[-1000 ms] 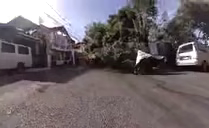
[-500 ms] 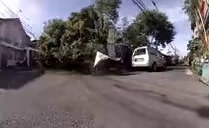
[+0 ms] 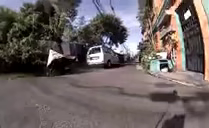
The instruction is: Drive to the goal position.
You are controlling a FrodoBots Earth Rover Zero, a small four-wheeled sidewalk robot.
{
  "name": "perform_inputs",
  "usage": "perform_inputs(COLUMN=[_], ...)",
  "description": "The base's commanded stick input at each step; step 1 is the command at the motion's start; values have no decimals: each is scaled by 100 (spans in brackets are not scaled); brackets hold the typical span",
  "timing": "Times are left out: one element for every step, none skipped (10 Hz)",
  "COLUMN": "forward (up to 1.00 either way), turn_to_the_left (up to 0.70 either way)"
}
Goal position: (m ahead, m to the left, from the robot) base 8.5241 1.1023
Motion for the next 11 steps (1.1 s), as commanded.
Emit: perform_inputs(forward=[100,100,100,100,100,100,100,100,100,100,100], turn_to_the_left=[0,0,0,0,0,0,0,0,0,0,0])
